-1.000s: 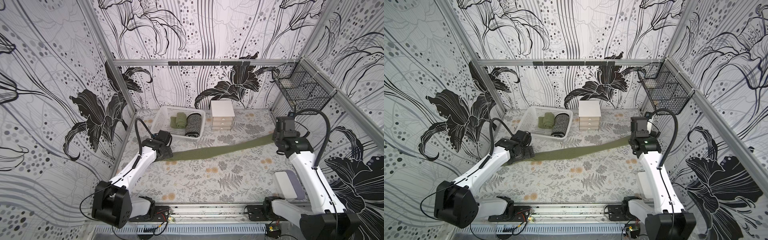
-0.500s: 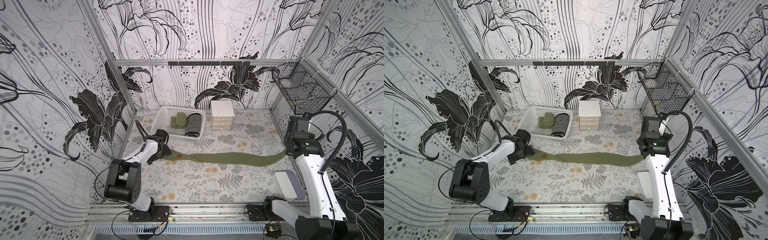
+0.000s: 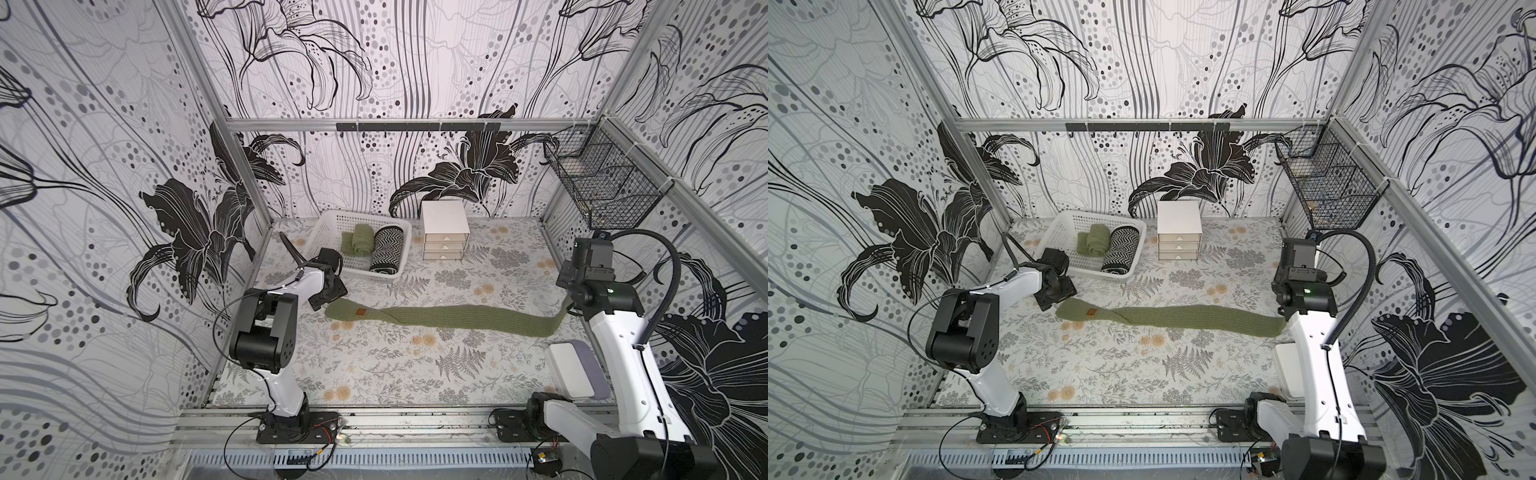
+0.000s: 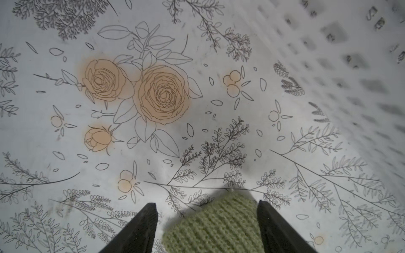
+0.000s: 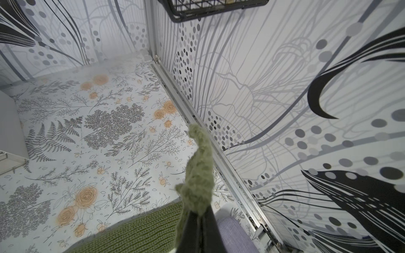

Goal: Roll up the scarf and place it into the basket
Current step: Flatten out the scarf at the center of the board.

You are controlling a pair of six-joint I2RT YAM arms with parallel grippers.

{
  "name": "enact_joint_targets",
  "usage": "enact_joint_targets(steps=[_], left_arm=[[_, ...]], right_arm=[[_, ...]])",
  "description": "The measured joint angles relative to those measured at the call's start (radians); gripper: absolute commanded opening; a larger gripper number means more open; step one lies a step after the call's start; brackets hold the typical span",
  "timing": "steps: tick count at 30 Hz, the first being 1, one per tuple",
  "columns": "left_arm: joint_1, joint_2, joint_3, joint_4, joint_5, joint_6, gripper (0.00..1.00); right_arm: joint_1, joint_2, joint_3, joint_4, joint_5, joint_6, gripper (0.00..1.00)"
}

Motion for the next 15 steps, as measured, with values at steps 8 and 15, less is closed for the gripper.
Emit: enact_joint_targets(steps=[8, 15], left_arm=[[-0.056, 0.048, -0.006, 0.046, -0.001, -0.006, 0.53], [-0.095, 0.030, -0.045, 0.086, -0.025, -0.031, 0.06]], right_arm=[[0.000, 0.000, -0.002, 0.000, -0.025, 0.003, 0.00], [0.000, 0.000, -0.003, 0.000, -0.042, 0.003, 0.00]])
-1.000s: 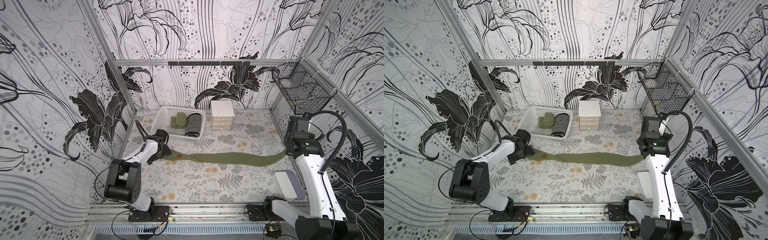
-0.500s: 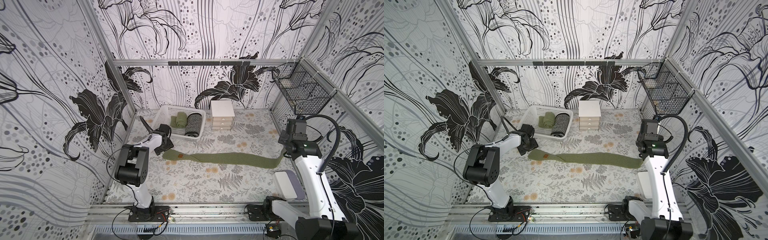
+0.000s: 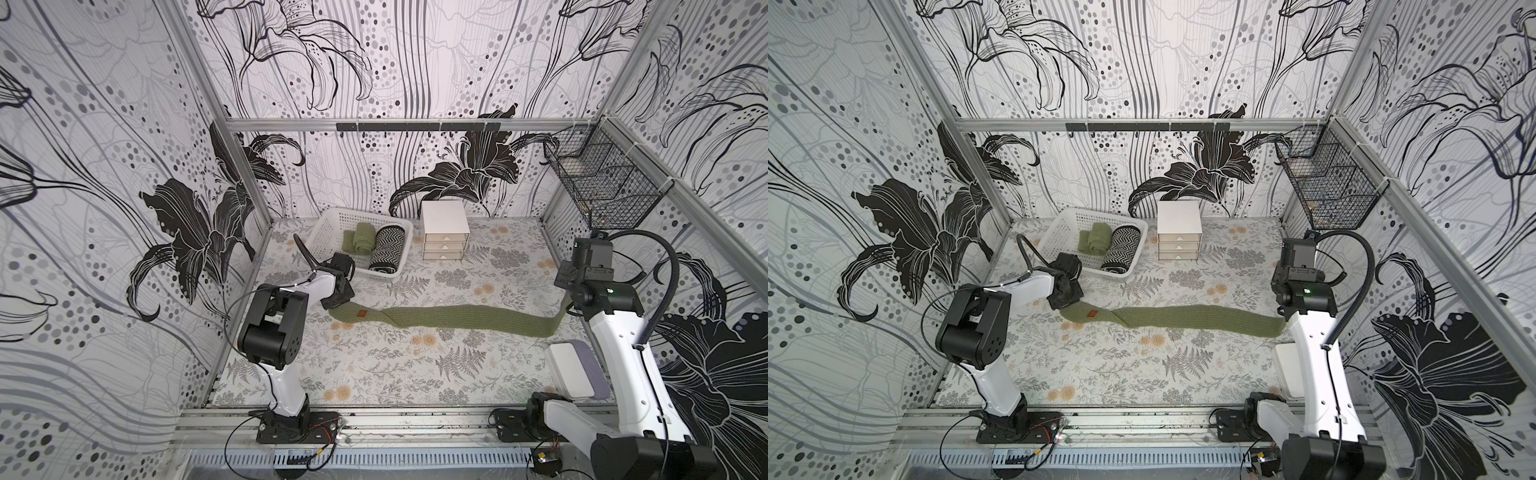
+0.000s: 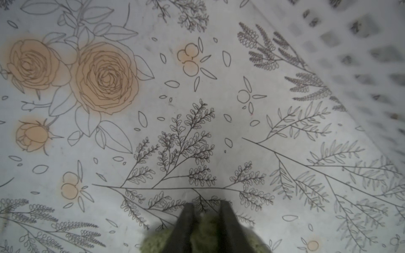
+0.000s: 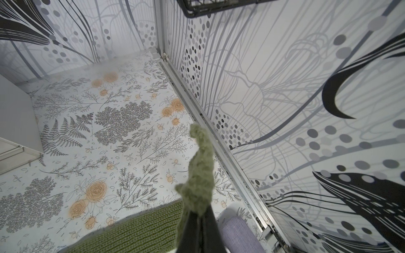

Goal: Roll up the scarf and place it into the basket
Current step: Flatten out the scarf at the center of the board.

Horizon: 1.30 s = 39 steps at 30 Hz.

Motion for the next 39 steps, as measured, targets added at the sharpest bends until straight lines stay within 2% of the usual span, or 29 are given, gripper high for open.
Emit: enact_joint_targets(steps=[3, 5, 8, 11, 12, 14, 15, 18, 20, 23, 27, 33, 37, 39], left_arm=[[-0.001, -0.045, -0.031, -0.024, -0.012, -0.006, 0.00], [-0.001, -0.100, -0.034, -0.066, -0.035, -0.006, 0.00], [-0.001, -0.252, -0.032, -0.106, -0.076, 0.016, 0.00], [-0.001, -0.474, -0.038, -0.100, -0.079, 0.077, 0.01], [-0.002, -0.560, -0.053, -0.087, -0.071, 0.096, 0.10], [-0.002, -0.747, -0.106, -0.082, -0.064, 0.114, 0.74], [-0.005, -0.840, -0.138, -0.096, -0.068, 0.111, 1.00], [-0.006, -1.046, -0.204, -0.209, -0.113, 0.070, 0.99], [-0.004, -1.106, -0.220, -0.286, -0.157, 0.032, 0.99], [0.014, -1.095, -0.221, -0.366, -0.206, 0.005, 0.99], [0.027, -0.985, -0.220, -0.371, -0.195, 0.004, 0.99], [0.027, -0.809, -0.220, -0.292, -0.102, 0.016, 0.99], [0.037, -0.785, -0.220, -0.249, -0.050, 0.039, 0.99], [0.053, -0.785, -0.220, -0.227, -0.021, 0.045, 0.99]], right_arm=[[0.000, -0.002, -0.001, 0.000, -0.009, 0.003, 0.00], [0.000, -0.003, -0.001, 0.000, -0.017, 0.007, 0.00], [0.000, -0.003, -0.003, 0.002, -0.045, 0.023, 0.00], [0.000, -0.003, -0.005, 0.004, -0.075, 0.037, 0.00], [0.000, -0.004, -0.005, 0.007, -0.084, 0.043, 0.00], [0.000, -0.005, -0.006, 0.011, -0.098, 0.050, 0.00], [0.000, -0.006, -0.006, 0.015, -0.105, 0.052, 0.00], [0.000, -0.007, -0.009, 0.024, -0.126, 0.056, 0.00], [0.000, -0.007, -0.010, 0.027, -0.149, 0.057, 0.00], [0.000, -0.007, -0.010, 0.034, -0.182, 0.063, 0.00], [0.000, -0.006, -0.006, 0.028, -0.177, 0.063, 0.00], [0.001, 0.003, 0.094, -0.014, 0.050, 0.029, 0.00], [0.001, 0.006, 0.218, -0.019, 0.273, -0.056, 0.00], [0.000, 0.004, 0.266, -0.014, 0.314, -0.085, 0.00]])
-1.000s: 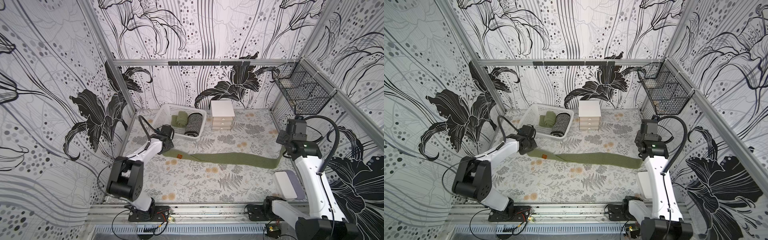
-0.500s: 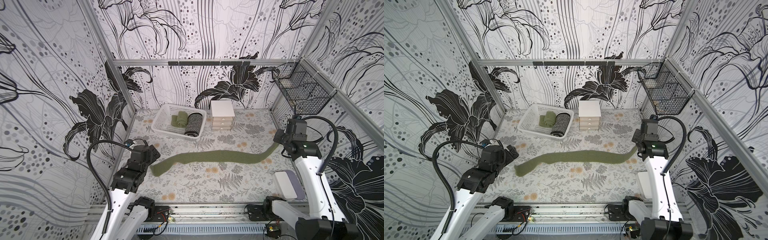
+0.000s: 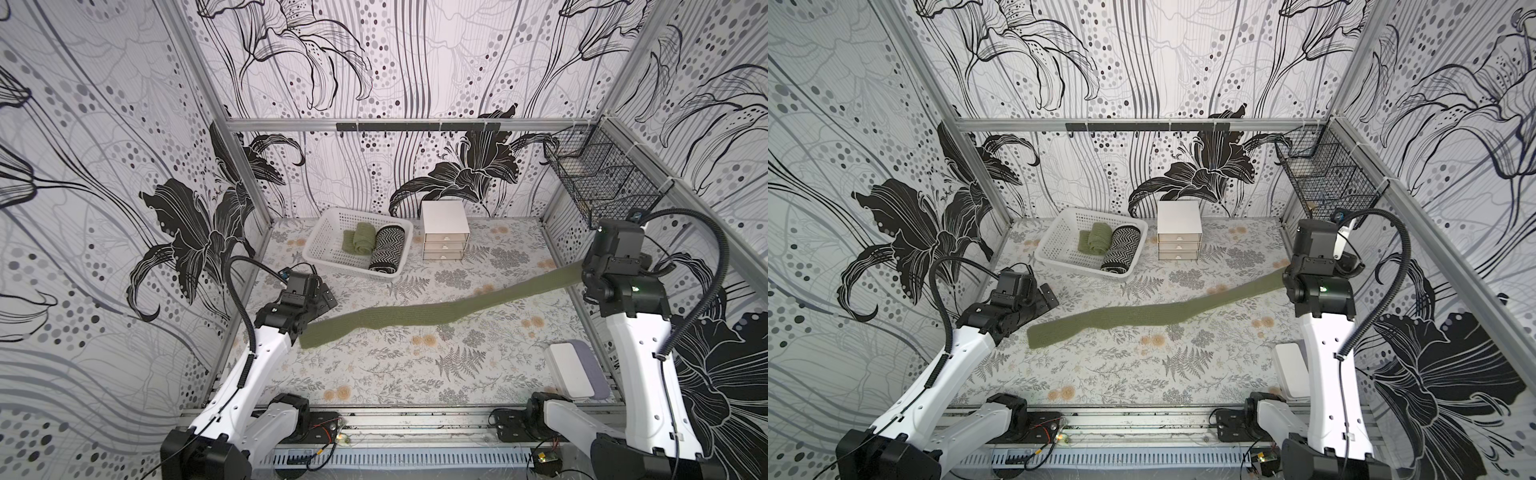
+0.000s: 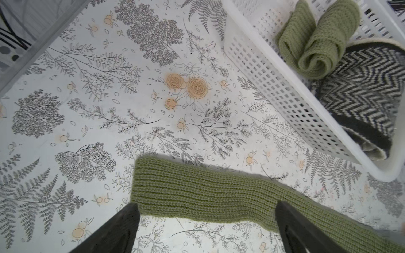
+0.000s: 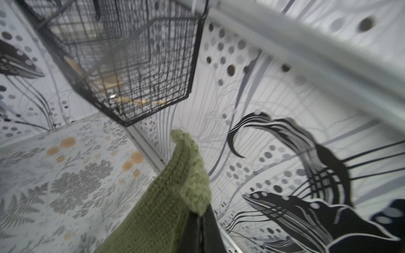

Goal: Roll up the scarf and place it into the basket
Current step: Flatten out the scarf at the center of the board, then fold the scarf at the center of the board.

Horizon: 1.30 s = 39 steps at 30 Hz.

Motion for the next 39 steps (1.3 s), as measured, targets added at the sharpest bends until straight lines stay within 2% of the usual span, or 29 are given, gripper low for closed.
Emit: enact_joint_targets(steps=[2, 4, 6, 8, 10, 13, 17, 21, 26, 32, 33, 34, 36, 39], left_arm=[[0.021, 0.000, 0.002, 0.014, 0.027, 0.006, 0.99], [0.045, 0.000, 0.014, 0.018, 0.057, 0.013, 0.99], [0.071, 0.000, 0.034, 0.020, 0.083, 0.023, 0.99], [0.100, 0.000, 0.056, 0.019, 0.105, 0.036, 0.99], [0.142, 0.000, 0.086, 0.012, 0.126, 0.054, 0.99], [0.210, -0.002, 0.122, 0.000, 0.151, 0.079, 0.99], [0.307, -0.021, 0.131, -0.026, 0.192, 0.109, 0.99], [0.377, -0.035, 0.131, -0.053, 0.226, 0.142, 0.99], [0.423, -0.038, 0.131, -0.078, 0.262, 0.174, 0.99], [0.460, -0.045, 0.131, -0.084, 0.286, 0.200, 0.99], [0.465, -0.047, 0.131, -0.085, 0.287, 0.201, 0.99], [0.467, -0.047, 0.131, -0.086, 0.286, 0.203, 0.99], [0.472, -0.046, 0.131, -0.089, 0.286, 0.206, 0.99], [0.475, -0.034, 0.131, -0.095, 0.290, 0.210, 0.99]], right_arm=[[0.000, -0.010, 0.025, 0.000, -0.023, -0.007, 0.00], [0.003, -0.017, 0.033, -0.006, -0.123, -0.006, 0.00], [0.021, -0.008, 0.034, -0.015, -0.310, -0.006, 0.00], [0.097, 0.024, 0.034, -0.022, -0.480, -0.003, 0.00], [0.275, 0.095, 0.035, -0.024, -0.607, -0.002, 0.00], [0.570, 0.261, 0.047, -0.010, -0.723, 0.006, 0.00], [0.829, 0.443, 0.047, 0.015, -0.823, 0.054, 0.00], [0.983, 0.564, 0.095, 0.039, -0.897, 0.108, 0.00], [1.078, 0.787, 0.307, 0.079, -0.960, 0.150, 0.00], [1.142, 1.003, 0.531, 0.078, -0.982, 0.183, 0.00], [1.148, 1.035, 0.573, 0.069, -0.995, 0.187, 0.03], [1.154, 1.065, 0.610, 0.067, -1.011, 0.191, 0.21], [1.164, 1.115, 0.666, 0.068, -1.054, 0.209, 0.51], [1.171, 1.101, 0.584, 0.112, -1.093, 0.232, 0.61]])
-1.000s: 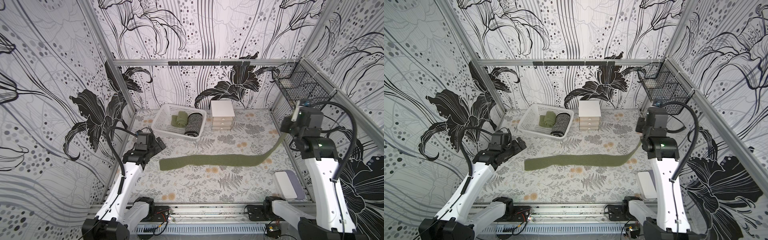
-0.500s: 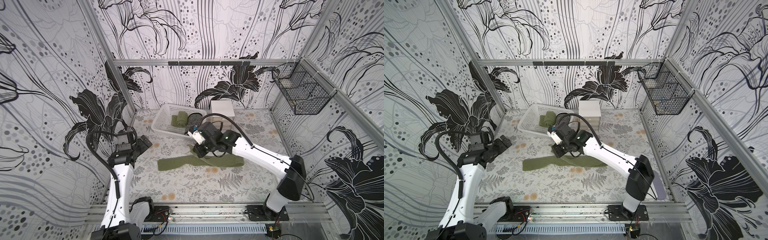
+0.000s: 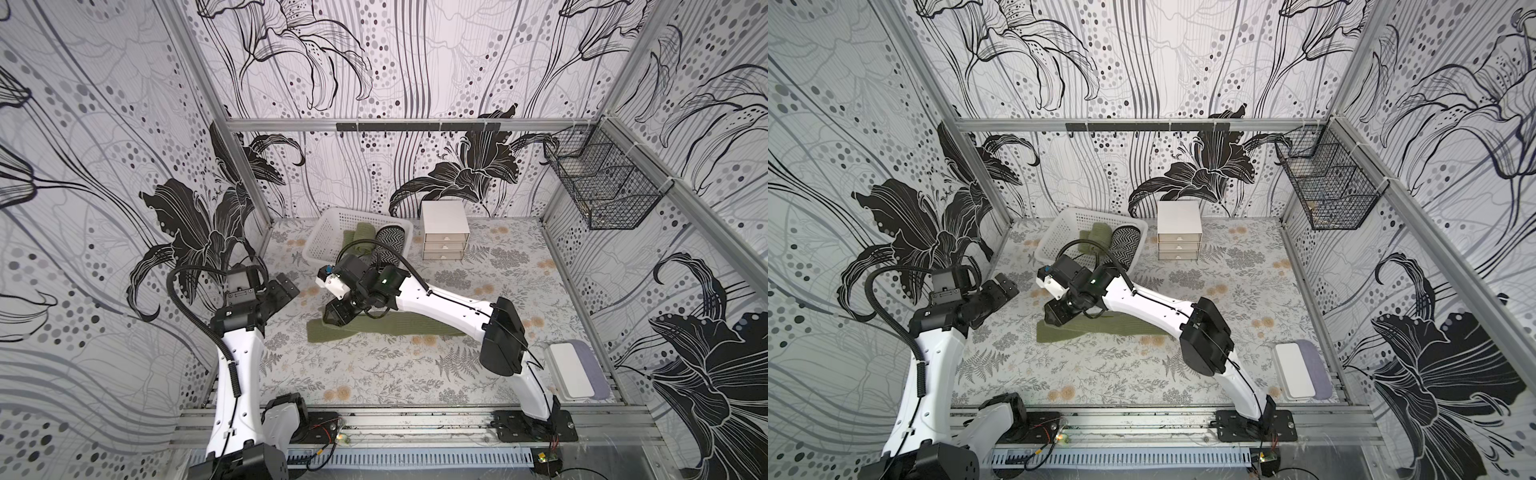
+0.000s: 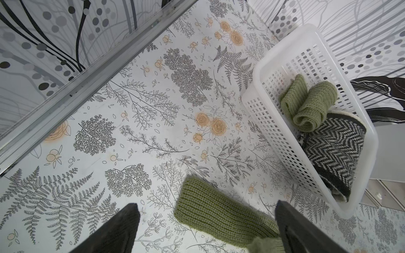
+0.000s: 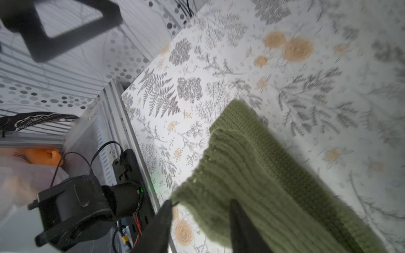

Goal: Roll up the scarf and place it into the basket
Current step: Fold the scarf at the center of the board.

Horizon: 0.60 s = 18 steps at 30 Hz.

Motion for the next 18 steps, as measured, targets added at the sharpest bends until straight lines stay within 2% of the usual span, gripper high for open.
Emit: enact_joint_targets(steps=[3, 7, 13, 18], left_arm=[[0.003, 0.031, -0.009, 0.003, 0.034, 0.005, 0.99], [-0.009, 0.109, -0.067, 0.019, 0.123, 0.001, 0.99], [-0.187, 0.164, -0.123, 0.019, 0.132, -0.075, 0.99], [-0.268, 0.193, -0.191, 0.042, 0.100, -0.166, 0.99]], right_arm=[[-0.019, -0.098, -0.222, 0.056, -0.007, 0.030, 0.64], [-0.104, -0.253, -0.444, 0.061, 0.039, 0.037, 0.65], [-0.248, -0.504, -0.678, 0.087, 0.132, 0.035, 0.66], [-0.327, -0.616, -0.808, 0.071, 0.218, 0.031, 0.66]])
